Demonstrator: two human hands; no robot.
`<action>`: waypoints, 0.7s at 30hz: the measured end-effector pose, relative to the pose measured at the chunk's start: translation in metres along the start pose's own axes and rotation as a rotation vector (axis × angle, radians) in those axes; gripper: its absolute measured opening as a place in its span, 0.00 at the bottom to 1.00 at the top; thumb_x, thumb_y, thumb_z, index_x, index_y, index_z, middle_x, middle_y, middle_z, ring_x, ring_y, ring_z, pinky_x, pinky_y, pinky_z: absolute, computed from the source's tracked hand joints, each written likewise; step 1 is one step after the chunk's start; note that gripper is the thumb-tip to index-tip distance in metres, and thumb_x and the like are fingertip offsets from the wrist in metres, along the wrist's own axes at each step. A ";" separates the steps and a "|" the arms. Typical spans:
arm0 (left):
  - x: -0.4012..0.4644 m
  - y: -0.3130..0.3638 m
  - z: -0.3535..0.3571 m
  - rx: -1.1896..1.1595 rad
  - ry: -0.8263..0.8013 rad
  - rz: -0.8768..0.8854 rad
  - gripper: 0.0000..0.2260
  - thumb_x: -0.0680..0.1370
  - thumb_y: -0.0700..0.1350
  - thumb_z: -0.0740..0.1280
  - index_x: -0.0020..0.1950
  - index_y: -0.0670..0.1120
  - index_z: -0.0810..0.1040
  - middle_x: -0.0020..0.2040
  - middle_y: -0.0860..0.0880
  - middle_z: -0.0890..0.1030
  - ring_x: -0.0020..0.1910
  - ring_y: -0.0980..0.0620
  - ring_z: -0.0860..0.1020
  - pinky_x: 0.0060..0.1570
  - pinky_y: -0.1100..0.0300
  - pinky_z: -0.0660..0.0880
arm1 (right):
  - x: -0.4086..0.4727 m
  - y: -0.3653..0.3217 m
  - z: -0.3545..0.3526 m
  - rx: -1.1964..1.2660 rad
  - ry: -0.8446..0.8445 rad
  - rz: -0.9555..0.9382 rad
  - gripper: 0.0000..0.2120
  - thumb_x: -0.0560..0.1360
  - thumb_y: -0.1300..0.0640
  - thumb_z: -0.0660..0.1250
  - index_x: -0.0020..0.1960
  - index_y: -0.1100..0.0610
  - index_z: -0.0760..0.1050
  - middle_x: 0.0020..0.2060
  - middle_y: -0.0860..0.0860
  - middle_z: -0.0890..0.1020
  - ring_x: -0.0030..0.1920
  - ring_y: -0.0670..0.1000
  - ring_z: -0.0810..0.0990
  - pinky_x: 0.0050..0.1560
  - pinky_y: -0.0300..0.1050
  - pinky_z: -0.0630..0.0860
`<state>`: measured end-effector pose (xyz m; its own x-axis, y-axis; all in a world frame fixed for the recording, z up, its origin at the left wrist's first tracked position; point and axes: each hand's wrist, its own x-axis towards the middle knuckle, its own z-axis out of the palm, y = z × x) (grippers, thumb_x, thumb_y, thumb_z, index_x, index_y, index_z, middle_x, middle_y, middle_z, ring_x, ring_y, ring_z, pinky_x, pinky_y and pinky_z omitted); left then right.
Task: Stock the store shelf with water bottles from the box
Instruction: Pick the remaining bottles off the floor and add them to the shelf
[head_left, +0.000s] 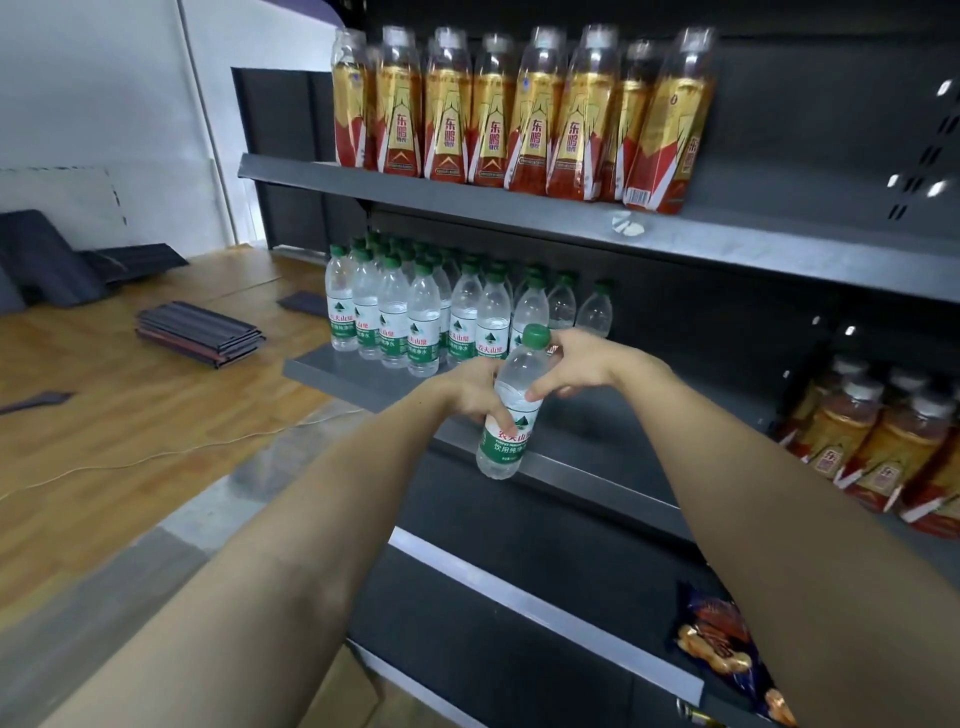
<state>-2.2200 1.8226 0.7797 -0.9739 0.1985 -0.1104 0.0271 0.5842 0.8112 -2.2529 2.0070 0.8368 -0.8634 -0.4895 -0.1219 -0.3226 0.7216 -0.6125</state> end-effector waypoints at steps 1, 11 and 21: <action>0.004 -0.003 -0.007 0.002 0.000 -0.009 0.26 0.58 0.35 0.81 0.52 0.50 0.80 0.51 0.50 0.85 0.52 0.48 0.83 0.53 0.47 0.81 | 0.006 0.001 -0.002 -0.018 -0.015 0.026 0.31 0.63 0.56 0.82 0.62 0.55 0.73 0.48 0.54 0.83 0.40 0.48 0.82 0.40 0.42 0.81; 0.054 -0.035 -0.079 -0.086 0.003 -0.016 0.27 0.63 0.32 0.79 0.59 0.44 0.77 0.52 0.49 0.84 0.52 0.48 0.82 0.47 0.54 0.82 | 0.085 0.013 0.020 -0.139 -0.063 0.204 0.22 0.68 0.53 0.80 0.56 0.54 0.73 0.43 0.52 0.80 0.42 0.50 0.79 0.42 0.45 0.80; 0.117 -0.089 -0.117 -0.104 -0.114 -0.033 0.33 0.55 0.34 0.81 0.58 0.45 0.78 0.54 0.48 0.85 0.56 0.44 0.81 0.58 0.42 0.78 | 0.148 0.009 0.037 -0.144 -0.054 0.289 0.20 0.70 0.53 0.78 0.57 0.55 0.74 0.44 0.53 0.80 0.45 0.51 0.79 0.42 0.45 0.80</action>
<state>-2.3624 1.7016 0.7619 -0.9416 0.2727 -0.1976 -0.0334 0.5082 0.8606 -2.3689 1.9231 0.7844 -0.9068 -0.2763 -0.3183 -0.1217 0.8946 -0.4300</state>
